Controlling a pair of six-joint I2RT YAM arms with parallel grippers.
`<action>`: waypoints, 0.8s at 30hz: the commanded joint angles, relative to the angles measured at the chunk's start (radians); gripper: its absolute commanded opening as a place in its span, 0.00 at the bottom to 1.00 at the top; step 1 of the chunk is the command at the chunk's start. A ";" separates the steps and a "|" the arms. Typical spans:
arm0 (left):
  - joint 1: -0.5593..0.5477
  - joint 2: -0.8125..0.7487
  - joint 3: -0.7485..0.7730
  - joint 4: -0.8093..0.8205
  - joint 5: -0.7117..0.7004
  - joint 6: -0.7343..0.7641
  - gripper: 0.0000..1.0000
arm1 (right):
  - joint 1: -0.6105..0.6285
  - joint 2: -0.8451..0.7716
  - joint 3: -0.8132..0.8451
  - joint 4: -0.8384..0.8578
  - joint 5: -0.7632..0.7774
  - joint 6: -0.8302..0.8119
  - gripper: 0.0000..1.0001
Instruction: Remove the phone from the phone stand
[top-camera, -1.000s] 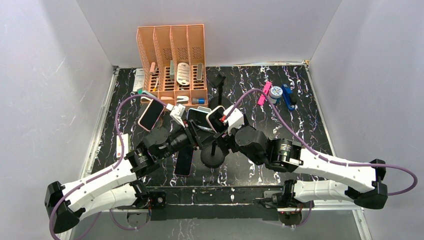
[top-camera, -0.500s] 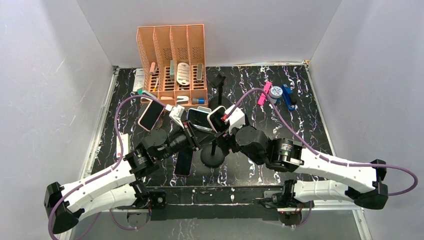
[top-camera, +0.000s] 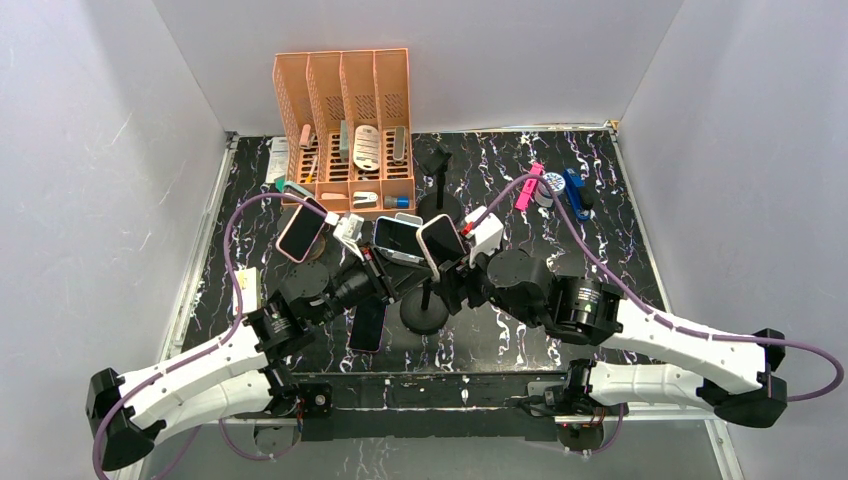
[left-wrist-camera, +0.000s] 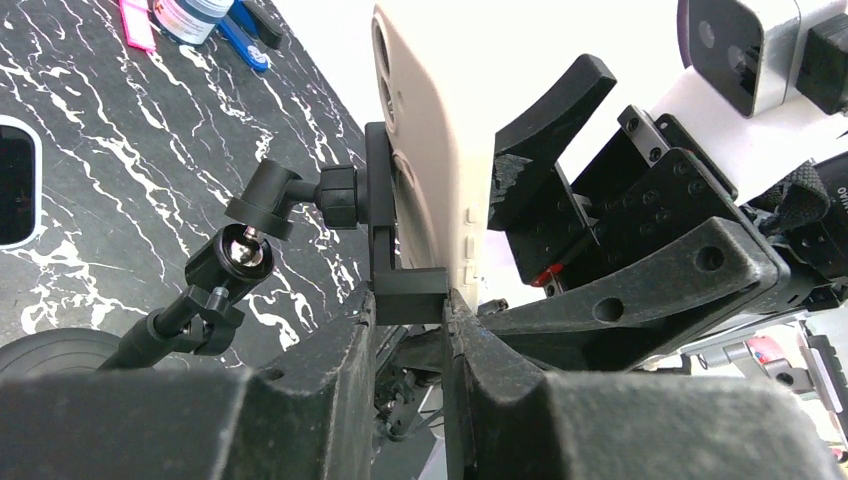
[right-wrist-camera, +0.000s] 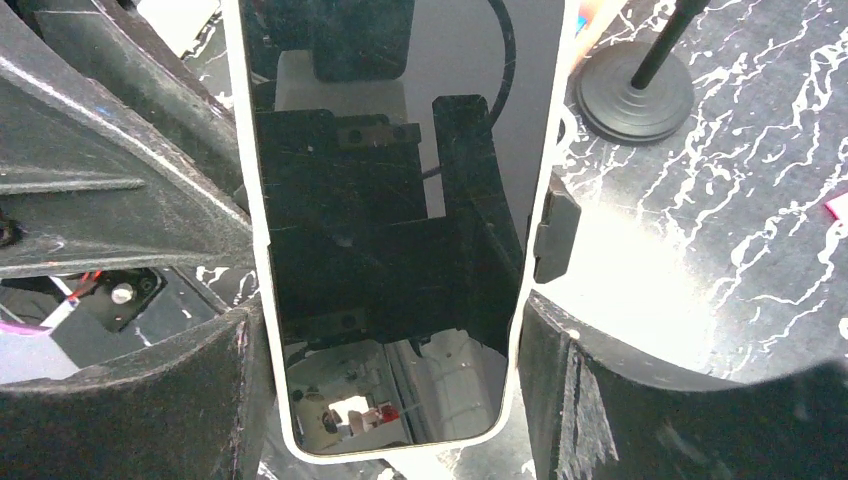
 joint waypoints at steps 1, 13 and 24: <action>0.017 -0.022 -0.032 -0.073 -0.110 0.047 0.00 | -0.012 -0.040 -0.015 -0.037 0.012 0.070 0.01; 0.019 0.032 -0.017 -0.044 -0.069 0.027 0.00 | -0.013 -0.105 -0.037 0.121 -0.242 0.064 0.01; 0.019 0.017 0.036 -0.085 -0.014 0.002 0.53 | -0.013 -0.123 0.077 0.162 -0.437 0.062 0.01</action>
